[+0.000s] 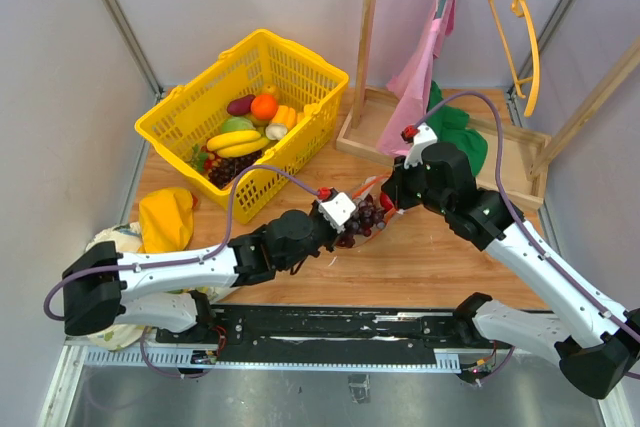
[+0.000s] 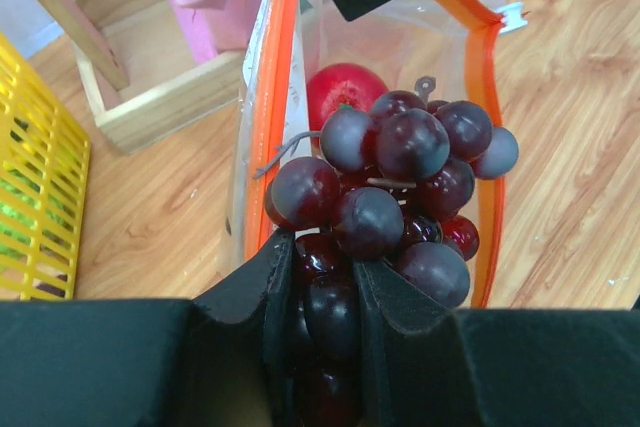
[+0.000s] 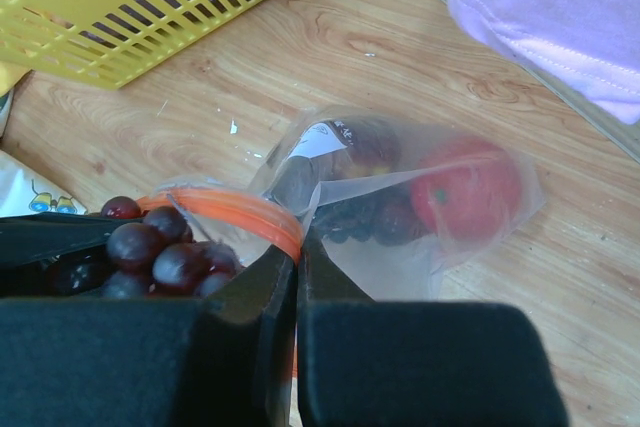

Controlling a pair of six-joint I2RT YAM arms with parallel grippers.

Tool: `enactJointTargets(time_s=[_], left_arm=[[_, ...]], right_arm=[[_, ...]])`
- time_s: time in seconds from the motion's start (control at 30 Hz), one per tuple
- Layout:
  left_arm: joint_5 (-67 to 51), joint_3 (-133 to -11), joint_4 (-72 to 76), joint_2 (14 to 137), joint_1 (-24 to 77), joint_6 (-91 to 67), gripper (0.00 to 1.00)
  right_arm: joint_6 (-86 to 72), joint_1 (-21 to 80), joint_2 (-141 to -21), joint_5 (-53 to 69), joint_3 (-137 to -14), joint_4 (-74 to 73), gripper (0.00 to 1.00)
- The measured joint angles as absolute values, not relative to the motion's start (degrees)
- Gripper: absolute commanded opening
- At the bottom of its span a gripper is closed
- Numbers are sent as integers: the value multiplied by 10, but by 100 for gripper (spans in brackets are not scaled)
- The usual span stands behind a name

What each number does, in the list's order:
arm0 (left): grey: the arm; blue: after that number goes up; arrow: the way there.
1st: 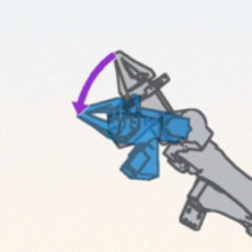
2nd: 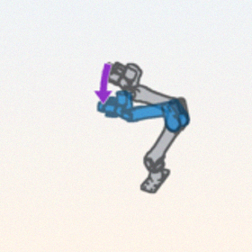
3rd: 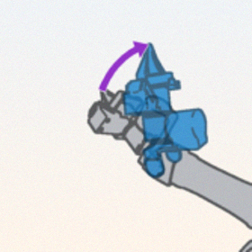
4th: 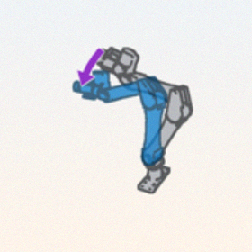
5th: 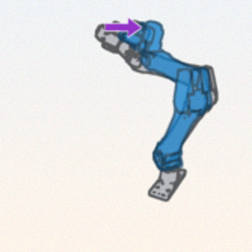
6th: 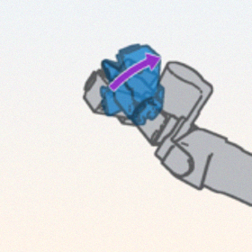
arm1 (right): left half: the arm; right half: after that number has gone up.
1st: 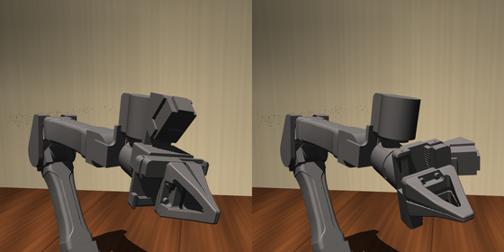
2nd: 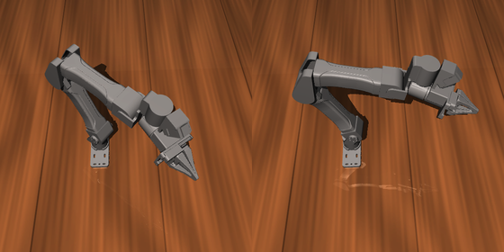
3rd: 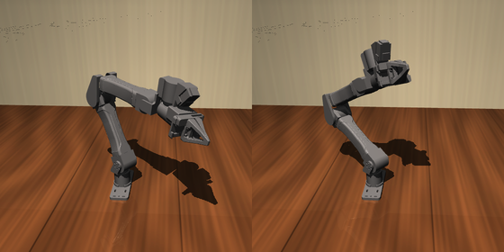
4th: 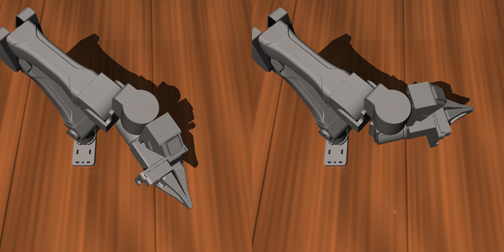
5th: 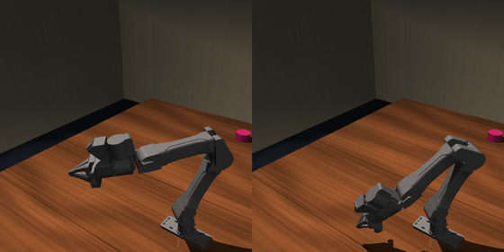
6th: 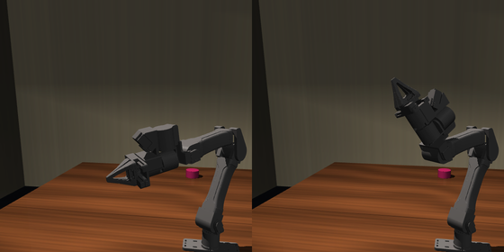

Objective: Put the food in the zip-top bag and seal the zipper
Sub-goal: Place the fake fruit in the zipper food storage bag.

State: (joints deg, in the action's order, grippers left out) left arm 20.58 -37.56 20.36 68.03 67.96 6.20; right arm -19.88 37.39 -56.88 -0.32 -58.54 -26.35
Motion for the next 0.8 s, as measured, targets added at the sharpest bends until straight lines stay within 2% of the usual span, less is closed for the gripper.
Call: enactJointTargets(time_s=[0.27, 0.43, 0.8], left_arm=[[268, -461, 91, 739, 680, 9, 0], [288, -467, 68, 739, 680, -36, 0], [193, -467, 89, 739, 680, -8, 0]], right_arm=[[-199, 373, -569, 19, -585, -262, 1], [-199, 366, -569, 29, -585, -258, 1], [-216, 366, -586, 76, -585, -235, 1]])
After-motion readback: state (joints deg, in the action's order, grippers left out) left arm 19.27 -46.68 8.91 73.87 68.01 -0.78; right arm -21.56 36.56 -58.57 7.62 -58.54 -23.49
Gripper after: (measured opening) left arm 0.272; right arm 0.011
